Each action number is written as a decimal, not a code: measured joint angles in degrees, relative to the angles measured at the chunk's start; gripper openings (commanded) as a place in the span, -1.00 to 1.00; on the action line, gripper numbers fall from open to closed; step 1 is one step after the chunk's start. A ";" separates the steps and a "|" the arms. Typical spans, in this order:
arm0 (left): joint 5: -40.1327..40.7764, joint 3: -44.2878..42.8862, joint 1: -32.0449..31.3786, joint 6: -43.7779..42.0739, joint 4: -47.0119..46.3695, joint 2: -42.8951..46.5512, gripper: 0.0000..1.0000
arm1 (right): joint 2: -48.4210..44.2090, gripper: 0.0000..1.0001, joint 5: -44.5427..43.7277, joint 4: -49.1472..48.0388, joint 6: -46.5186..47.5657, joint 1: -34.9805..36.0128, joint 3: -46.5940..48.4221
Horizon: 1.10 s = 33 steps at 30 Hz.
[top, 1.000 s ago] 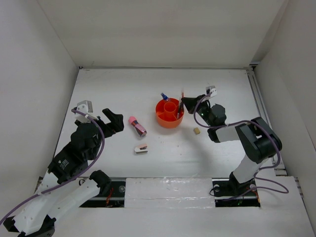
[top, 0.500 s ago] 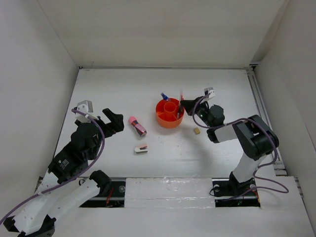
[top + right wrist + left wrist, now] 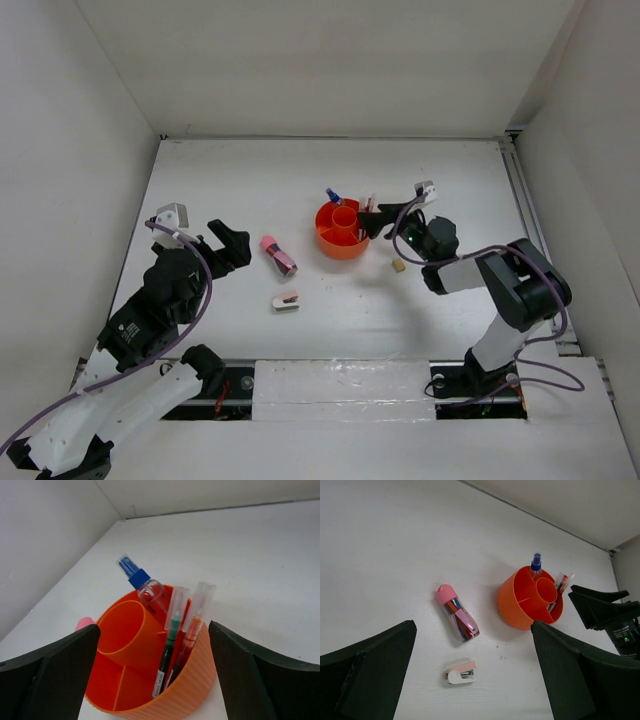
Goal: Sort the stationery into containers
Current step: Place the pen in the storage box, then pick up the stationery from the center of the board.
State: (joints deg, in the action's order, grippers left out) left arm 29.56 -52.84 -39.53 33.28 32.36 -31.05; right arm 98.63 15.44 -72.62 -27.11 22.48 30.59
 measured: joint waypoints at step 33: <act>7.32 -2.38 0.15 6.64 6.99 -19.15 0.98 | -32.87 0.98 -27.28 87.45 8.92 8.85 7.54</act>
State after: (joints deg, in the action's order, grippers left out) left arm 36.88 -55.22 -39.38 39.92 39.35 -50.19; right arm 65.76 -11.84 14.83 -18.20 31.33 38.13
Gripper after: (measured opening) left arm 0.989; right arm 0.991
